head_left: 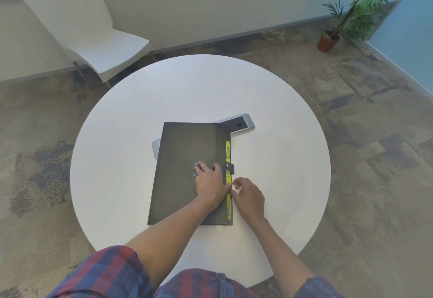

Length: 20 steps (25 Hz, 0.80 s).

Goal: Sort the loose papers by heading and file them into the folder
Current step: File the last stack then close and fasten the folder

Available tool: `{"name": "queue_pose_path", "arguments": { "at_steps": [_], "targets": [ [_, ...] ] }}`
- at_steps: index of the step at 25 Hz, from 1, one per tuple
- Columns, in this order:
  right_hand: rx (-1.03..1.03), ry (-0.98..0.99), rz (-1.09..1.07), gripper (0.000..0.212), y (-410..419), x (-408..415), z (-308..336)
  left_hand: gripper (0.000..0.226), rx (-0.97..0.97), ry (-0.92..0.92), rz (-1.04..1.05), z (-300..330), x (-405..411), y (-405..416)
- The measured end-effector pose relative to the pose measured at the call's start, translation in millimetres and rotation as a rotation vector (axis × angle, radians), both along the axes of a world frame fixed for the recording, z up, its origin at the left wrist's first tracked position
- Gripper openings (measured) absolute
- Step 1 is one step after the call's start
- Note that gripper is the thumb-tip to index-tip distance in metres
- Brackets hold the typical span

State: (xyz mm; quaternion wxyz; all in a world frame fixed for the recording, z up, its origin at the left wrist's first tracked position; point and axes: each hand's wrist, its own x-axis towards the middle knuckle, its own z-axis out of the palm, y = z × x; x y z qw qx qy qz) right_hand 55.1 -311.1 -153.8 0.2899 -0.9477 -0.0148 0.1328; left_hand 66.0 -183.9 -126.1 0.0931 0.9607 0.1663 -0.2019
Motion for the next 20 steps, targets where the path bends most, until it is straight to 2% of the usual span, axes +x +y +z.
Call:
{"name": "queue_pose_path", "arguments": {
  "at_steps": [3,7,15,18,20],
  "targets": [
    [-0.026,-0.074,0.231,0.029,-6,-3,-8,0.077,0.003,-0.011,0.007,-2,-2,0],
    [-0.104,-0.119,0.345,0.036,-15,3,-9,0.076,-0.001,-0.011,-0.013,-1,-4,3],
    [-0.211,-0.158,0.447,0.044,-22,12,-9,0.075,-0.030,-0.053,-0.243,-12,-35,49],
    [-0.304,-0.261,0.503,0.041,-25,12,-12,0.077,-0.033,-0.080,-0.273,-14,-40,54],
    [-0.292,-0.242,0.508,0.038,-25,16,-10,0.077,-0.044,-0.076,-0.265,-15,-41,52]
  ]
}}
